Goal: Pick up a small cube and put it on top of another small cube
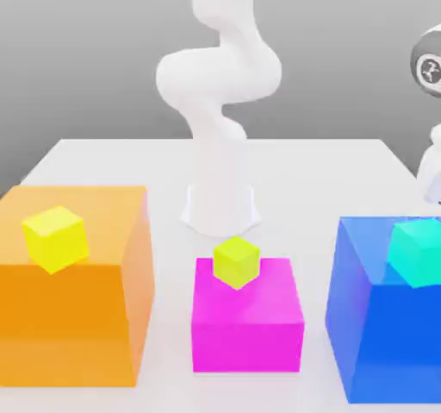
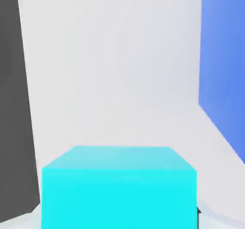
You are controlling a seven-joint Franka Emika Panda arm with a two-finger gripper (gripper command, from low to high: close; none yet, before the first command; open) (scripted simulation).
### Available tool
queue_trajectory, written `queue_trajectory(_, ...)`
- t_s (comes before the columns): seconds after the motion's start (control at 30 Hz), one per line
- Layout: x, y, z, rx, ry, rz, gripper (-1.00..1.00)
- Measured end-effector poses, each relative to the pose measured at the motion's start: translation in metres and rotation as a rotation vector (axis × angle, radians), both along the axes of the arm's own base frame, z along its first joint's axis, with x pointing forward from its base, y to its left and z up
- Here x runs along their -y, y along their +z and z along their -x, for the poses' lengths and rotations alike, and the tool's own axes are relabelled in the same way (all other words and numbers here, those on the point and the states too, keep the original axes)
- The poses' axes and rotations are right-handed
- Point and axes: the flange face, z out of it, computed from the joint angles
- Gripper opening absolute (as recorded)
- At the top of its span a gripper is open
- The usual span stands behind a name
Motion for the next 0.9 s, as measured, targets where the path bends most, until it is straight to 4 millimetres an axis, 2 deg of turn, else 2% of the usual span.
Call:
queue_trajectory(0.27,0.019,0.071,-0.028,0.111,0.349,-0.065,-1.0)
queue_trajectory(0.6,0.099,0.129,-0.084,0.246,0.71,0.025,-1.0)
queue_trajectory(0.67,0.123,0.121,-0.099,0.252,0.739,0.06,-1.0)
queue_trajectory(0.77,0.131,0.078,-0.105,0.252,0.746,0.071,-1.0)
queue_trajectory(0.8,0.131,0.067,-0.104,0.252,0.747,0.072,1.0)
queue_trajectory(0.9,0.131,0.067,-0.104,0.252,0.747,0.072,1.0)
